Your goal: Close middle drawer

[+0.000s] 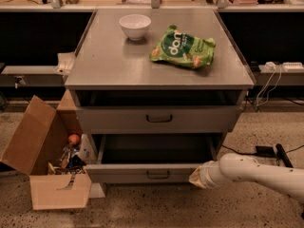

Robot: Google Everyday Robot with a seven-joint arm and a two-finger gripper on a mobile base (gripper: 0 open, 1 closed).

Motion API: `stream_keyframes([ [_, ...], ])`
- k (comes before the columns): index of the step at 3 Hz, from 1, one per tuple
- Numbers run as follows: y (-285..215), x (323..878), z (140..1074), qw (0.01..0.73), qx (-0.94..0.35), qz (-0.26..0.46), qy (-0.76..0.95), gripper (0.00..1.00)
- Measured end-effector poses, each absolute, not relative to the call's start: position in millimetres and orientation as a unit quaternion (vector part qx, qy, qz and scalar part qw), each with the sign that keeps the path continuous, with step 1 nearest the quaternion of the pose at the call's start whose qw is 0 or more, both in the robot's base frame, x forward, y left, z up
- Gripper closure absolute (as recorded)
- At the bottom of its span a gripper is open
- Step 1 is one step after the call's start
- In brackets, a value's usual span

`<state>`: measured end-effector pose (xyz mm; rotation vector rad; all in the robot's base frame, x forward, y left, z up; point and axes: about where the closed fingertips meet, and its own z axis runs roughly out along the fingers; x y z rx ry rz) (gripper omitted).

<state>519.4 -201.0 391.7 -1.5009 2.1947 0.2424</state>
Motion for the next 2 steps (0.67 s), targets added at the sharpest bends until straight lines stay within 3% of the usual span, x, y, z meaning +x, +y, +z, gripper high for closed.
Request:
stream_keyframes([
  [2, -199.8, 534.8, 394.2, 0.249, -0.514, 0.09, 0.816, 1.0],
])
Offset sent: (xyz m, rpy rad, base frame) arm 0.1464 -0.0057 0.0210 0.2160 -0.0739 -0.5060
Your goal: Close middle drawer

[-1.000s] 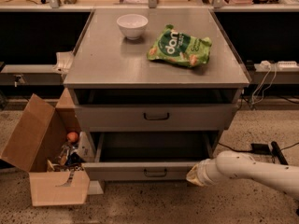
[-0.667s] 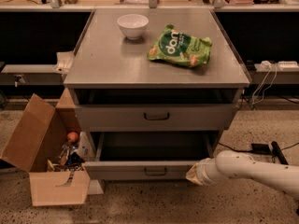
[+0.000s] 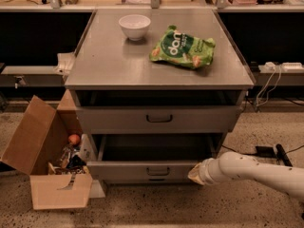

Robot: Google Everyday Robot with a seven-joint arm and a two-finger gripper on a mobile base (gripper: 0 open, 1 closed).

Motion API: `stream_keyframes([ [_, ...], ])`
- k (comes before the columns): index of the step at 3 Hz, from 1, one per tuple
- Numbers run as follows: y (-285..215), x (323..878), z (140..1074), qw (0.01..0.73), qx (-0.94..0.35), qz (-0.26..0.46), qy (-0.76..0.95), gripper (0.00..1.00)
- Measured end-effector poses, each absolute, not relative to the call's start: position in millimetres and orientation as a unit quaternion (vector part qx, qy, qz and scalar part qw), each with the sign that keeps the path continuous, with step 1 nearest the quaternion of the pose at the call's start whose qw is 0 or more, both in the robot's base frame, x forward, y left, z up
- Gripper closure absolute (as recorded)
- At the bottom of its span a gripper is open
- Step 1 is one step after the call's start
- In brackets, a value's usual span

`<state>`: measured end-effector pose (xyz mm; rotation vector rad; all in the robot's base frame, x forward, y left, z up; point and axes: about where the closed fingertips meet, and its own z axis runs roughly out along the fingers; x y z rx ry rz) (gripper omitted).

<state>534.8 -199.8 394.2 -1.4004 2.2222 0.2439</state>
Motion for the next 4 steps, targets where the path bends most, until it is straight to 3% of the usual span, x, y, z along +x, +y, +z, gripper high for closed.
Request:
stream_keyframes([
  [4, -200.3, 569.9, 398.1, 0.272, -0.465, 0.094, 0.837, 1.0],
])
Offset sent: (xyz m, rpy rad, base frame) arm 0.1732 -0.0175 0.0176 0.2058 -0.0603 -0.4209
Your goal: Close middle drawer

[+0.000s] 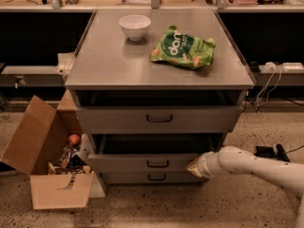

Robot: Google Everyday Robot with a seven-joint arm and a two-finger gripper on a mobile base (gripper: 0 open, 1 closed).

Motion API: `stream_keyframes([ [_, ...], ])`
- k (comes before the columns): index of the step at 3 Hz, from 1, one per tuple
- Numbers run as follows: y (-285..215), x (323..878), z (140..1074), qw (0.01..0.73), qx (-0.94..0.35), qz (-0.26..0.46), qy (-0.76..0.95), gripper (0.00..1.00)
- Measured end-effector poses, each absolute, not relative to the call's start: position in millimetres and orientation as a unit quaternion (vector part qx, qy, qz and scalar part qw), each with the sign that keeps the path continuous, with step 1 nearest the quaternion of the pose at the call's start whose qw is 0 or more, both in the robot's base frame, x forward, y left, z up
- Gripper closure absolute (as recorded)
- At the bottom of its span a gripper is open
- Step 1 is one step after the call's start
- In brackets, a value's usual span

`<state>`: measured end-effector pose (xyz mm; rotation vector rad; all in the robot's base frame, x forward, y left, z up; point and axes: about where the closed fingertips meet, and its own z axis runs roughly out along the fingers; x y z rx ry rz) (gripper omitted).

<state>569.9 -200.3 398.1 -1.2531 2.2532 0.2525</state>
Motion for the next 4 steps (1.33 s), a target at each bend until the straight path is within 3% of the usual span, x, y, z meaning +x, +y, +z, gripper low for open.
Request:
stream_keyframes([
  [4, -202.2, 606.8, 403.1, 0.287, -0.427, 0.097, 0.852, 1.0],
])
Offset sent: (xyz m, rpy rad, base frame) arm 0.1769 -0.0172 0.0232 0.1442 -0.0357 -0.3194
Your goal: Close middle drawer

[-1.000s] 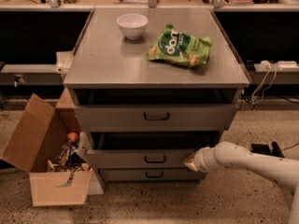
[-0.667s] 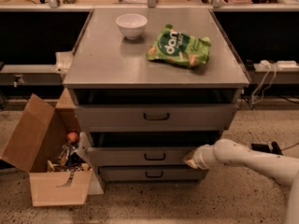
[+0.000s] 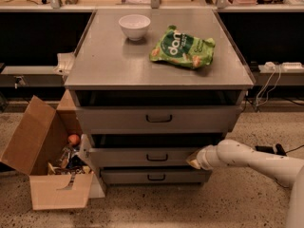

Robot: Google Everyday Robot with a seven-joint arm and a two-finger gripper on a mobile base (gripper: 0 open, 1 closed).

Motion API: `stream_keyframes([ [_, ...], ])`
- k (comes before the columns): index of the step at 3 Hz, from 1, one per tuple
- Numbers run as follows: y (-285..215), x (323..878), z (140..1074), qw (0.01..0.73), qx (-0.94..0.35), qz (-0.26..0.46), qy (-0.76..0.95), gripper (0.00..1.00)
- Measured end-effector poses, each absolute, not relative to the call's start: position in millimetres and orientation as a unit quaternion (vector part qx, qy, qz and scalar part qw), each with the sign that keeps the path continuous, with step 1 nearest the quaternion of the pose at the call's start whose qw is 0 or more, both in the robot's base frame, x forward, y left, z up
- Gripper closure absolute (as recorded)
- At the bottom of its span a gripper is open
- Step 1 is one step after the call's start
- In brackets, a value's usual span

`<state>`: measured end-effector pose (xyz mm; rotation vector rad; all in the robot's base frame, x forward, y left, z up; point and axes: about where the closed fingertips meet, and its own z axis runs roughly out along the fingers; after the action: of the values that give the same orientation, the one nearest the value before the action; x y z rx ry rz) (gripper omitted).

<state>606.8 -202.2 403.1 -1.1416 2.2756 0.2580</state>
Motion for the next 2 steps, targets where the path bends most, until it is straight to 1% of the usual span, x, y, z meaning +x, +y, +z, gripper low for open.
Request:
stream_keyframes([
  [2, -202.6, 613.5, 404.2, 0.293, -0.417, 0.1, 0.855, 1.0],
])
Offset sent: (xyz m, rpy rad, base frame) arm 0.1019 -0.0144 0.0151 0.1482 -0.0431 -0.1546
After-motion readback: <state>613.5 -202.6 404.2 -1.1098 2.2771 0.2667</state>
